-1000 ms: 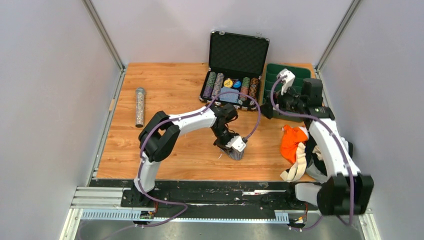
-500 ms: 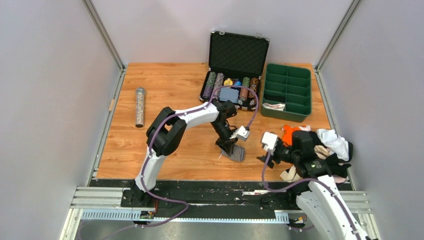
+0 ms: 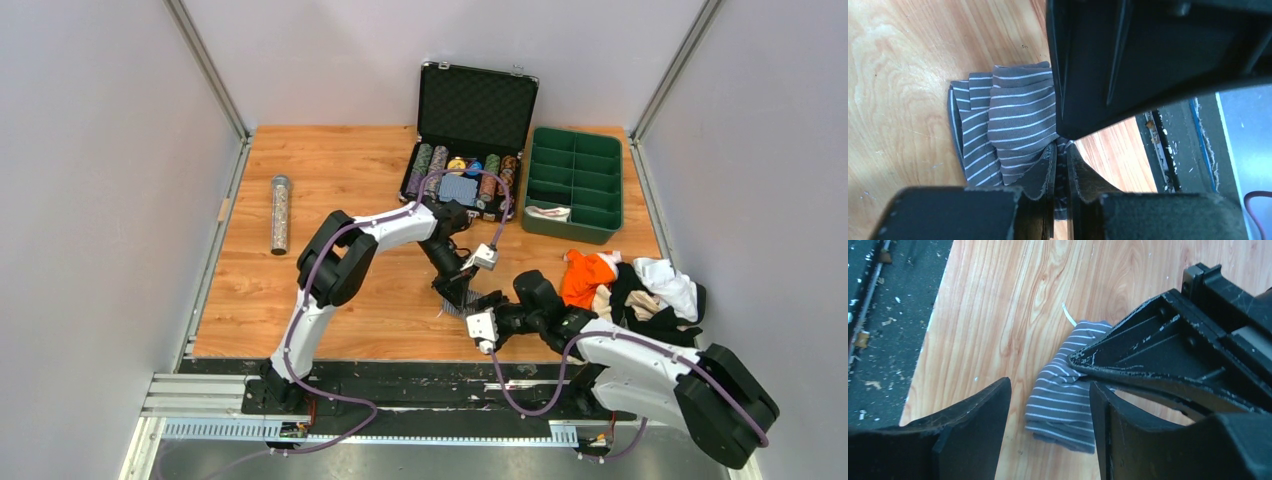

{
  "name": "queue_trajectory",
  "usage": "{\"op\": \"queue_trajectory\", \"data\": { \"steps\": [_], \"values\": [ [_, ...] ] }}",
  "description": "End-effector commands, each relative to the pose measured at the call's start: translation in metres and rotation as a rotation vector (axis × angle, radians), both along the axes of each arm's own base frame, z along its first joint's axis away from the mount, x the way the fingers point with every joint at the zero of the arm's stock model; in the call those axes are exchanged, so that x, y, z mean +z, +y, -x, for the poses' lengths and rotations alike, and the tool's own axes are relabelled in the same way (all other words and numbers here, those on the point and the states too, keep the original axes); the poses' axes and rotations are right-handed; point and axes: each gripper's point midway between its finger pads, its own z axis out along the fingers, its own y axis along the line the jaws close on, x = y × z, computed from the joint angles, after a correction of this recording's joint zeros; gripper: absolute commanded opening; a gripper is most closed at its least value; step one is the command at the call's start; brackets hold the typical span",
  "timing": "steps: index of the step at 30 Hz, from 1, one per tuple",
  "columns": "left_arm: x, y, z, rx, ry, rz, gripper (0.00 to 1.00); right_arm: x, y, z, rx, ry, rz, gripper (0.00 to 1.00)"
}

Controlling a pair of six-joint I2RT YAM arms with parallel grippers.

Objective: Roll the underwear
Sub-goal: Roll the underwear to the center of the board.

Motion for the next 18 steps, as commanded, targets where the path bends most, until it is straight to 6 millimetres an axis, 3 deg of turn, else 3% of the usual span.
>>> {"op": "queue_trajectory", "data": {
  "steps": [1,6,8,13,18],
  "values": [
    [-0.056,0.032,0.007,-0.002,0.025,-0.226,0.0,0.014,0.017,-0.014,0.066,-0.147,-0.052,0.58],
    [-0.052,0.032,-0.001,0.025,0.037,-0.215,0.0,-0.006,0.011,0.0,0.111,-0.099,0.002,0.55],
    [-0.051,0.032,-0.003,0.03,0.037,-0.211,0.0,-0.015,0.005,0.0,0.097,-0.093,0.028,0.58],
    [-0.044,0.033,-0.009,0.058,0.041,-0.178,0.0,-0.035,-0.008,-0.013,0.034,-0.148,0.096,0.58],
    [-0.041,0.034,-0.009,0.072,0.043,-0.156,0.0,-0.048,-0.011,-0.03,-0.033,-0.156,0.148,0.45]
  ]
}}
